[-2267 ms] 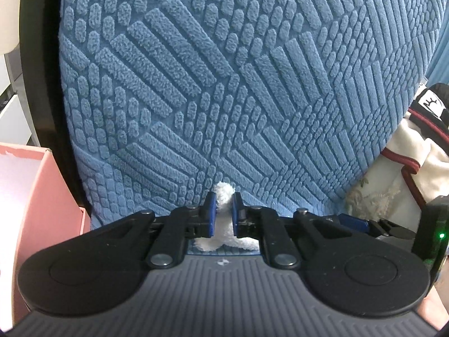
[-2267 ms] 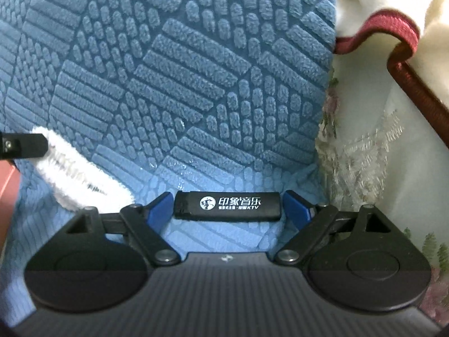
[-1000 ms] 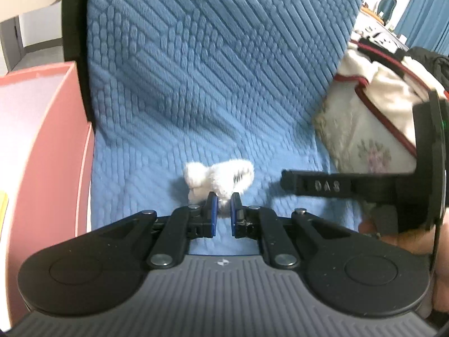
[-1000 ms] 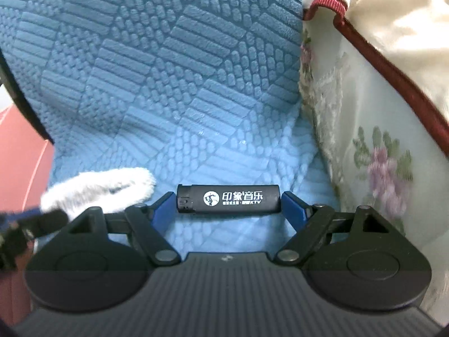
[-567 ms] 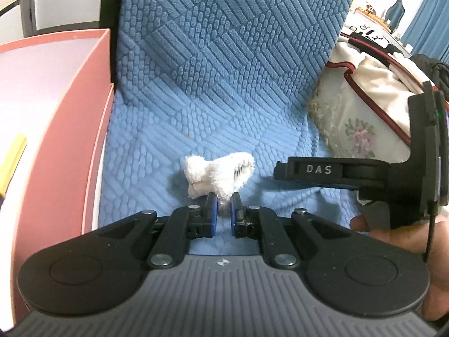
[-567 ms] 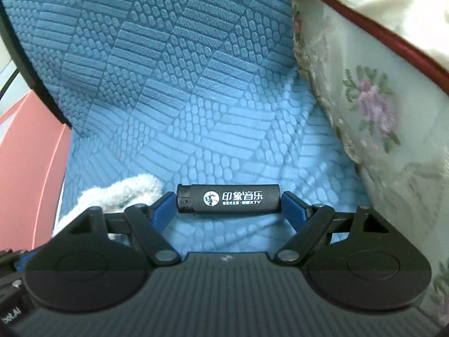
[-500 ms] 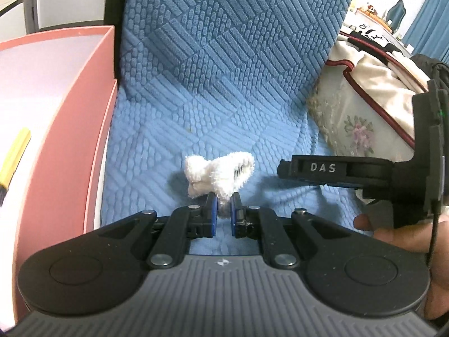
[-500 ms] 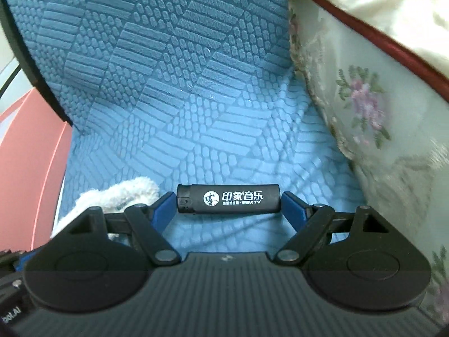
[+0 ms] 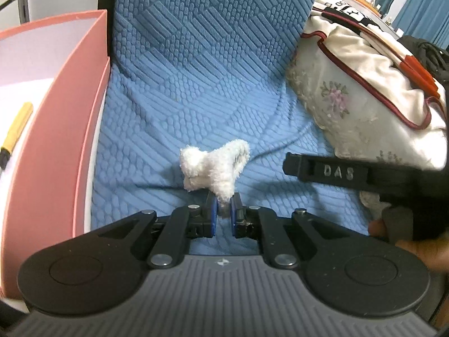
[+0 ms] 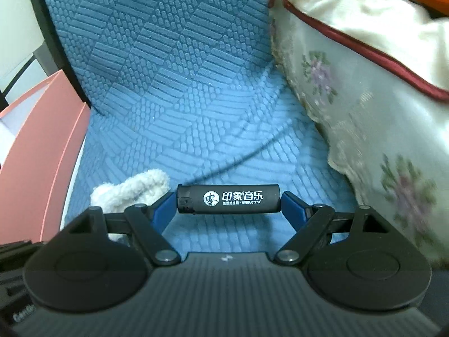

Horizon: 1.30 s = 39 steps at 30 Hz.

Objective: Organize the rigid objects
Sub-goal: 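Lift the fuzzy toy with the left gripper while the right gripper lifts the USB stick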

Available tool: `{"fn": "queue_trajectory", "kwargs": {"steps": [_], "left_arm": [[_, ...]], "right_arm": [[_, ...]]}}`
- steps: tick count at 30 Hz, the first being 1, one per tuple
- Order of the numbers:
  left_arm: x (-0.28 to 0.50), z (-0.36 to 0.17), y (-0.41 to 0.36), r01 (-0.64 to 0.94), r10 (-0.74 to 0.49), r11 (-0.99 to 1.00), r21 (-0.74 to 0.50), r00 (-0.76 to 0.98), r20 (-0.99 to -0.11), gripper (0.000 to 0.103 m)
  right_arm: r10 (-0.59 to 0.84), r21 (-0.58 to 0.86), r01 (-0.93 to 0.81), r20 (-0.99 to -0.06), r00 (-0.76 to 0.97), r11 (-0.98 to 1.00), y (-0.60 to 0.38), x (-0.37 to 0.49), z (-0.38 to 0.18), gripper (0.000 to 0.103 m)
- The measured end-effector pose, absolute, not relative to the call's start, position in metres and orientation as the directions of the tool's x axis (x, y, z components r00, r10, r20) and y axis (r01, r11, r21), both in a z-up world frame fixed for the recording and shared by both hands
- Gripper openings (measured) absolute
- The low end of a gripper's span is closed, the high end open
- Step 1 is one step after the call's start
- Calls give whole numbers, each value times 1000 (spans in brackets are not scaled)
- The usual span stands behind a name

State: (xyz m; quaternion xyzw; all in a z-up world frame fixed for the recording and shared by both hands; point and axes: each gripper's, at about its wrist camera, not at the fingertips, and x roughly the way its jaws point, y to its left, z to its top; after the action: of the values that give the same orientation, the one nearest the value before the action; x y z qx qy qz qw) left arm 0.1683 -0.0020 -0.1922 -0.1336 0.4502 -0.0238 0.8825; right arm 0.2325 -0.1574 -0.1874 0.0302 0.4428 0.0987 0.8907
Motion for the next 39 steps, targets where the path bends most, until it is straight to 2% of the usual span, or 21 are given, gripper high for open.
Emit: {"fn": "queue_trajectory", "kwargs": {"steps": [11, 14, 16, 19, 23, 25, 39], "left_arm": [[166, -199, -1, -75, -180, 962, -264, 554, -813, 13], [169, -201, -2, -82, -172, 963, -257, 545, -821, 29], [173, -202, -4, -80, -168, 966, -247, 534, -829, 45], [176, -203, -8, -77, -148, 972, -222, 531, -834, 55], [180, -203, -9, -85, -132, 975, -207, 528, -839, 59], [182, -202, -10, -84, -118, 978, -189, 525, -843, 73], [197, -206, -13, -47, -97, 987, -151, 572, -814, 73]], "right_arm": [[214, 164, -139, -785, 581, 977, -160, 226, -190, 84], [208, 168, -123, -793, 572, 978, -161, 234, -195, 84], [203, 171, -110, -800, 565, 979, -161, 239, -199, 84], [197, 168, -104, -804, 561, 980, -161, 243, -203, 84], [197, 174, -95, -804, 561, 980, -163, 245, -204, 84], [200, 179, -92, -805, 558, 980, -163, 245, -205, 84], [215, 201, -85, -814, 539, 976, -163, 249, -207, 84]]}}
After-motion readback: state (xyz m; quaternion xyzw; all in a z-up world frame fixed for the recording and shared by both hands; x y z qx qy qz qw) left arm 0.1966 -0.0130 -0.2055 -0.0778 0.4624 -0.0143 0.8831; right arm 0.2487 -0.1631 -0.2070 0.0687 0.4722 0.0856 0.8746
